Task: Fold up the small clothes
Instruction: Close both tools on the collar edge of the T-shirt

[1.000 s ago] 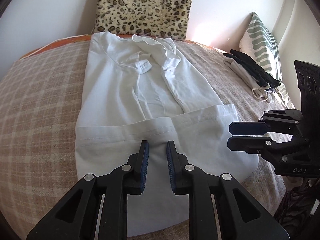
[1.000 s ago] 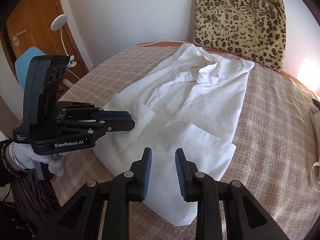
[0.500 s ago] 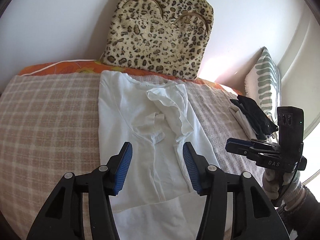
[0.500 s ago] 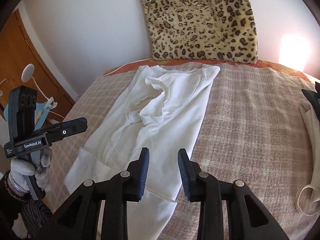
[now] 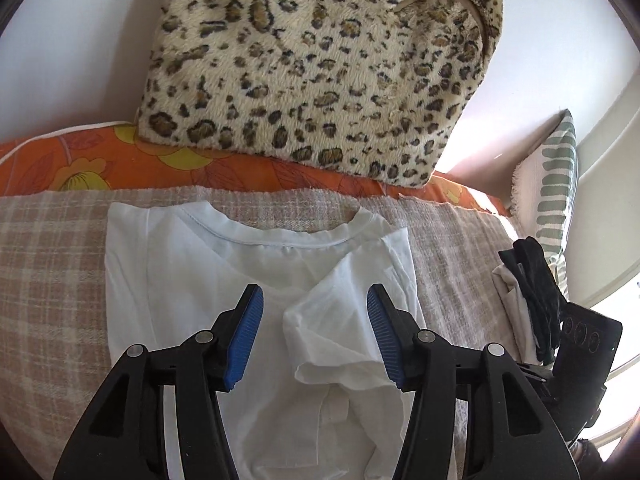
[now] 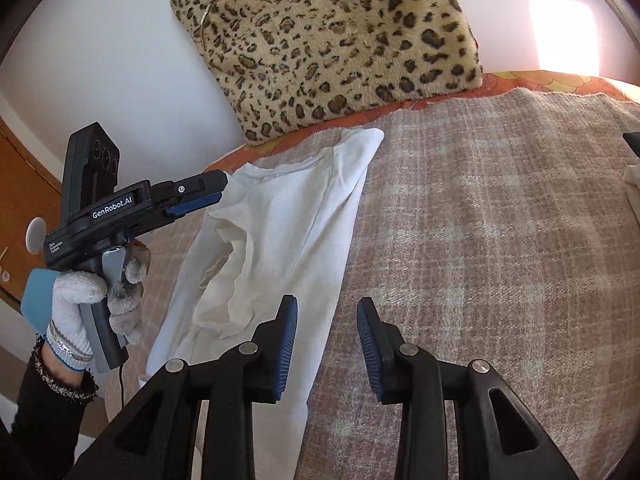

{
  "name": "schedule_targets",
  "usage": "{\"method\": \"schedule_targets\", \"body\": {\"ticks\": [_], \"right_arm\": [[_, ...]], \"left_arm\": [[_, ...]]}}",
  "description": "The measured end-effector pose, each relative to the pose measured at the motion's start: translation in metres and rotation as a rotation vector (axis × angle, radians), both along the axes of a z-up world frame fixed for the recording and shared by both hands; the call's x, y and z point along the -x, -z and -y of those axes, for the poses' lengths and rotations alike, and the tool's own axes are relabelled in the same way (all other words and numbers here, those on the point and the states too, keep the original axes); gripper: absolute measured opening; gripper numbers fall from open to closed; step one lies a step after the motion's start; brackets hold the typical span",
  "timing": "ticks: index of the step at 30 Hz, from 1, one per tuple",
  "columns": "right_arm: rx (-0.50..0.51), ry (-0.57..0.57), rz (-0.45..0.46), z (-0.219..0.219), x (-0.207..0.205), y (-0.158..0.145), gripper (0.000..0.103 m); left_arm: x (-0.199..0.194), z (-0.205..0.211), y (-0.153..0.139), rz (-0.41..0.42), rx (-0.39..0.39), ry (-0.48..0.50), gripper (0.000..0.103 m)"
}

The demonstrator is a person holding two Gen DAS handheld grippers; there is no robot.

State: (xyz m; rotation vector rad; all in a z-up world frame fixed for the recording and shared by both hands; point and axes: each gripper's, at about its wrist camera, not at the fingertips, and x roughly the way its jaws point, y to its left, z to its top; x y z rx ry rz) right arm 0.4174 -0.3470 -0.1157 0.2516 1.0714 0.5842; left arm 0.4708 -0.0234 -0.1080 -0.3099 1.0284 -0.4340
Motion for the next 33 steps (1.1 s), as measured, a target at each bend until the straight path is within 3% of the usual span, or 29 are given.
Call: {"method": "schedule_targets", "body": {"ticks": [3,9,10,11,12,15,16,22,25,27,29,33], "right_arm": [[-0.014,-0.009,-0.007,-0.003,-0.010,0.004,0.033],[-0.028,-0.010,-0.013,-0.002,-0.021,0.014,0.031],[-0.032,-0.010,-0.012,-0.002,-0.023,0.015,0.031],[-0.032,-0.014,-0.008,-0.004,-0.025,0.015,0.032],[-0.025,-0.022,-0.003,-0.006,-0.027,0.016,0.031],[0.003,-0.033,0.012,-0.013,-0.028,0.018,0.014],[0.012,-0.033,0.009,-0.014,-0.029,0.019,0.004],[0.017,-0.016,0.012,-0.012,-0.032,0.022,0.000],[0.026,-0.019,0.020,-0.012,-0.032,0.021,0.000],[0.017,-0.014,0.014,-0.013,-0.032,0.021,0.000],[0.016,-0.012,0.012,-0.014,-0.032,0.020,0.000],[0.013,-0.014,0.012,-0.013,-0.033,0.020,0.000]], "left_arm": [[-0.006,0.001,0.011,-0.042,0.039,0.002,0.053],[-0.006,0.012,0.014,-0.024,0.034,0.027,0.049],[-0.006,0.013,0.014,-0.009,0.023,0.031,0.039],[-0.007,0.015,0.014,0.001,0.013,0.034,0.023],[-0.006,0.017,0.015,0.012,-0.001,0.036,0.015],[-0.005,0.019,0.016,0.053,-0.053,0.027,0.005],[-0.004,0.020,0.015,0.065,-0.073,0.021,0.005],[-0.004,0.008,0.016,0.129,-0.236,-0.065,0.003],[-0.004,0.002,0.015,0.139,-0.211,-0.071,0.003],[-0.007,0.000,0.014,0.111,-0.188,-0.084,0.011],[-0.010,0.000,0.009,0.100,-0.169,-0.093,0.028],[-0.018,0.024,-0.003,0.089,-0.101,0.012,0.039]]}}
